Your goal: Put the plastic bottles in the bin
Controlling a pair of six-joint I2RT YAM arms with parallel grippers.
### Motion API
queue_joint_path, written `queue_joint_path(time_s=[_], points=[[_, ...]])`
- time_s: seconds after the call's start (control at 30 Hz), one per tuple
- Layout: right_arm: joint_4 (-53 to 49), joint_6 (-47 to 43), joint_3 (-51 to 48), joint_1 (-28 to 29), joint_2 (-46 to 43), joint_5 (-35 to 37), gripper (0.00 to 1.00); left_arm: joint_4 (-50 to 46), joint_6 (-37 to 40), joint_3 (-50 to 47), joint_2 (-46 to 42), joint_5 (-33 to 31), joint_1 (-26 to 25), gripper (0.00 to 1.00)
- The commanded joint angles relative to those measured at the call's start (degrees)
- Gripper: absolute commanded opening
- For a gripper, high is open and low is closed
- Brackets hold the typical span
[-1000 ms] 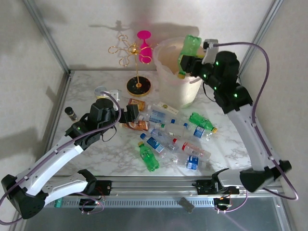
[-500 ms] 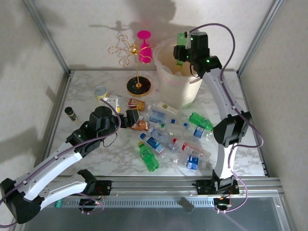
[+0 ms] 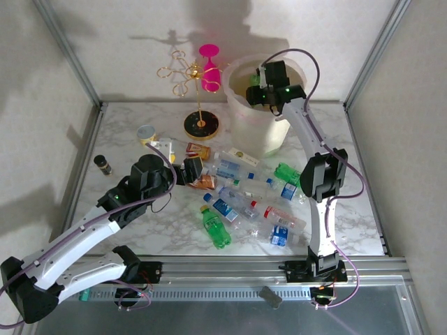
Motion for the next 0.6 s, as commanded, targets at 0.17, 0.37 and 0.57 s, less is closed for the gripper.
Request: queue_joint_path(time_s=[0.17,0.37,0.57], points=[[-0.87,-1.02,1.71,-0.49,-0.51,-0.69,0.72,0.55,1.15,-0.37,0.56,-2.8,-0.46,0.93],[-0.69,-1.1,1.28,-0.41,-3.89,0.15,0.75,0.73,1.09,-0.46,0.51,-3.3,-0.4,0.94],[-0.01,-0.6,-0.93,-0.49,-9.72,0.94,0.75,0.73,0.25,-0.63,0.22,-4.38,-0.42,0.94]])
